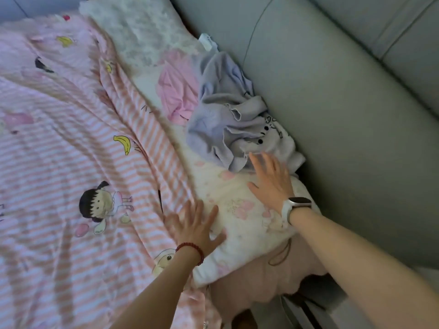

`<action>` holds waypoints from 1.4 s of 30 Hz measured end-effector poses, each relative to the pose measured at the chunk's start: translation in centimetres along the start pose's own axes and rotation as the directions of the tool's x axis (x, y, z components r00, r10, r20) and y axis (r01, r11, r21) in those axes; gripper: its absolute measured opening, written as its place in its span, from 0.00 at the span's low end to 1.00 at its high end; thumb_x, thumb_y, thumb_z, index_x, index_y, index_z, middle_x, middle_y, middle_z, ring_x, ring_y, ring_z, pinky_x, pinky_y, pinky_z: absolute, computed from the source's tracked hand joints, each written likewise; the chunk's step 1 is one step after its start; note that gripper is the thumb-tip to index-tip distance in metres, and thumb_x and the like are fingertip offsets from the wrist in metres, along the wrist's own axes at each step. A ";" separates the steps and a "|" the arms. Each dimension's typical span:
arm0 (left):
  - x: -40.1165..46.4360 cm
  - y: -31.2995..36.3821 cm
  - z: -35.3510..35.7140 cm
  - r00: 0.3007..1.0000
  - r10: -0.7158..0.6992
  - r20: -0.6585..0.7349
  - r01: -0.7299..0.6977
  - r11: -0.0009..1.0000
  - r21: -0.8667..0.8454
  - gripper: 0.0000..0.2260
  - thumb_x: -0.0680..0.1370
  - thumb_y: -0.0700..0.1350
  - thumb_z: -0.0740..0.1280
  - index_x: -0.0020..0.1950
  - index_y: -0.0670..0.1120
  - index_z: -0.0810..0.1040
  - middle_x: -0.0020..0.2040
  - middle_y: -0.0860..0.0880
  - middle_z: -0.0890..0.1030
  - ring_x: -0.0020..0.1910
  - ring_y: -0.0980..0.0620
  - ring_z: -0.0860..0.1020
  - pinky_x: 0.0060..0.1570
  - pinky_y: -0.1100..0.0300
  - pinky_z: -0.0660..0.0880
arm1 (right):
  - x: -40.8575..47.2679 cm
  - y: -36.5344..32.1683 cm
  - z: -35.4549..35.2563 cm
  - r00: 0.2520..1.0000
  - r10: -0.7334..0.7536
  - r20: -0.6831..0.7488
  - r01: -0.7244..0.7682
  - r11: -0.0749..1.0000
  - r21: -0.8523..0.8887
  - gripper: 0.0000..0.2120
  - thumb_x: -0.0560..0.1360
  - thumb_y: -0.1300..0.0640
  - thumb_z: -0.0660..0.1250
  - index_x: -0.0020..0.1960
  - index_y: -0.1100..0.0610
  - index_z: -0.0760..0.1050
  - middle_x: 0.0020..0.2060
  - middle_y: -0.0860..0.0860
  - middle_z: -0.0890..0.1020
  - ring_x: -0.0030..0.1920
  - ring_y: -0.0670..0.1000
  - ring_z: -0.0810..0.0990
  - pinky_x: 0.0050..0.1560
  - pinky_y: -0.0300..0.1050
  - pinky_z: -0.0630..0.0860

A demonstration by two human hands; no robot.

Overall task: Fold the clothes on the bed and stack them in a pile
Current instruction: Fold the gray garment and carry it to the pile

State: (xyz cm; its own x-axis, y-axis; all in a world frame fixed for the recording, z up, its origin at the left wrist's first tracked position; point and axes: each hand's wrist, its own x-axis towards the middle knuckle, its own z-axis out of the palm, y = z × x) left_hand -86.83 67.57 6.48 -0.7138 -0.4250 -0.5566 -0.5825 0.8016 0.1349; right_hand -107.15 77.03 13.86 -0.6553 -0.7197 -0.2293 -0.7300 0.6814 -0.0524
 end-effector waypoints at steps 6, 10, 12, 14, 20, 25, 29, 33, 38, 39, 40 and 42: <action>0.2 0.1 1.2 0.998 -0.030 -0.046 0.030 1.000 -0.009 0.34 0.71 0.73 0.46 0.72 0.66 0.37 0.75 0.54 0.35 0.73 0.46 0.33 0.67 0.38 0.35 | 7.0 2.3 1.9 0.970 -0.198 0.138 0.216 0.967 -0.134 0.31 0.77 0.46 0.60 0.75 0.52 0.51 0.68 0.57 0.66 0.64 0.59 0.69 0.56 0.52 0.69; -0.4 0.2 -0.7 0.996 -0.079 -0.041 0.070 0.980 -0.186 0.27 0.76 0.65 0.54 0.74 0.64 0.53 0.77 0.55 0.47 0.75 0.50 0.38 0.70 0.44 0.37 | 6.7 1.4 1.8 0.981 -0.168 0.099 0.169 0.986 0.001 0.18 0.78 0.59 0.57 0.67 0.58 0.65 0.57 0.59 0.76 0.54 0.60 0.75 0.45 0.49 0.70; -1.1 0.1 -2.5 0.985 -0.142 -0.101 0.082 0.890 -0.449 0.21 0.78 0.58 0.58 0.71 0.56 0.65 0.74 0.52 0.61 0.75 0.51 0.52 0.72 0.51 0.48 | 5.3 0.5 0.9 0.986 -0.141 0.084 0.119 0.968 0.220 0.17 0.78 0.61 0.58 0.66 0.59 0.67 0.53 0.61 0.78 0.51 0.62 0.76 0.42 0.50 0.68; -2.3 -0.2 -4.7 0.950 -0.290 -0.115 0.092 0.613 -0.785 0.16 0.79 0.51 0.61 0.65 0.49 0.73 0.66 0.48 0.73 0.66 0.50 0.69 0.64 0.59 0.64 | 3.0 -0.9 0.0 0.979 -0.201 0.033 0.172 0.902 0.397 0.13 0.77 0.62 0.59 0.62 0.61 0.70 0.48 0.60 0.79 0.47 0.62 0.76 0.38 0.49 0.65; -8.1 -3.6 -9.5 0.893 -0.407 0.193 0.067 -0.304 -0.950 0.07 0.79 0.47 0.61 0.52 0.48 0.77 0.52 0.46 0.81 0.49 0.48 0.81 0.49 0.56 0.76 | -4.9 -5.9 -2.3 0.962 -0.274 -0.021 0.210 0.684 0.698 0.08 0.78 0.62 0.62 0.56 0.61 0.75 0.37 0.48 0.76 0.35 0.44 0.71 0.34 0.34 0.63; -13.5 -7.2 -11.1 0.916 -0.387 0.108 -0.068 -0.413 -0.908 0.16 0.71 0.53 0.65 0.56 0.48 0.77 0.55 0.47 0.80 0.52 0.47 0.80 0.51 0.53 0.77 | -7.6 -13.6 -5.5 0.952 -0.292 -0.094 0.249 0.558 0.791 0.03 0.77 0.61 0.63 0.46 0.56 0.75 0.34 0.39 0.71 0.35 0.40 0.71 0.36 0.30 0.65; -19.1 -12.1 -12.5 0.931 -0.364 -0.019 -0.186 -0.430 -0.883 0.18 0.68 0.55 0.65 0.55 0.50 0.78 0.52 0.50 0.82 0.50 0.49 0.81 0.46 0.55 0.78 | -11.7 -23.4 -8.7 0.893 -0.409 -0.186 0.382 0.473 0.794 0.14 0.77 0.61 0.64 0.36 0.49 0.65 0.29 0.41 0.67 0.32 0.36 0.71 0.33 0.29 0.65; -26.6 -20.0 -11.5 0.793 -0.580 -0.186 -0.397 -0.261 -0.880 0.07 0.71 0.46 0.67 0.47 0.45 0.81 0.41 0.48 0.84 0.41 0.50 0.82 0.38 0.61 0.79 | -18.1 -34.7 -9.5 0.779 -0.600 -0.180 0.461 0.356 0.813 0.12 0.76 0.67 0.61 0.36 0.56 0.67 0.28 0.45 0.67 0.30 0.40 0.68 0.33 0.34 0.62; -33.8 -32.9 -5.9 0.485 -0.868 -0.103 -0.303 -0.057 -0.951 0.07 0.77 0.37 0.64 0.40 0.44 0.80 0.37 0.46 0.82 0.39 0.47 0.78 0.41 0.55 0.76 | -23.4 -44.8 -7.3 0.626 -0.778 -0.048 0.417 0.281 0.864 0.16 0.79 0.64 0.59 0.66 0.62 0.71 0.63 0.52 0.75 0.63 0.41 0.70 0.62 0.30 0.67; -34.7 -35.3 -4.3 0.428 -0.903 -0.046 -0.238 -0.063 -0.969 0.06 0.77 0.37 0.63 0.43 0.43 0.79 0.41 0.43 0.81 0.42 0.46 0.77 0.43 0.54 0.76 | -23.6 -45.7 -6.4 0.636 -0.771 -0.037 0.416 0.302 0.858 0.16 0.79 0.63 0.59 0.66 0.61 0.72 0.64 0.52 0.74 0.63 0.42 0.71 0.61 0.28 0.67; -35.3 -37.5 -2.7 0.393 -0.919 0.032 -0.158 -0.101 -0.982 0.05 0.78 0.39 0.62 0.47 0.41 0.78 0.47 0.40 0.80 0.47 0.45 0.77 0.48 0.52 0.75 | -23.4 -46.2 -5.5 0.661 -0.750 -0.017 0.418 0.349 0.839 0.15 0.79 0.63 0.58 0.65 0.60 0.72 0.63 0.53 0.75 0.60 0.45 0.74 0.57 0.27 0.68; -36.3 -40.5 1.2 0.419 -0.880 0.225 -0.027 -0.259 -0.965 0.08 0.79 0.45 0.61 0.52 0.41 0.75 0.54 0.40 0.76 0.52 0.43 0.74 0.55 0.49 0.72 | -22.3 -46.9 -3.4 0.710 -0.702 0.061 0.416 0.488 0.767 0.15 0.80 0.62 0.57 0.65 0.59 0.72 0.61 0.54 0.77 0.55 0.48 0.76 0.49 0.26 0.68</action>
State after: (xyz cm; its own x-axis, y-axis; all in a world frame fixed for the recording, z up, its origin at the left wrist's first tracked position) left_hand -36.84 51.00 20.28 0.3007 -0.7887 -0.5362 -0.2053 -0.6026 0.7712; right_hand -58.99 60.70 24.75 0.0595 -0.9808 -0.1857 -0.4801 0.1350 -0.8668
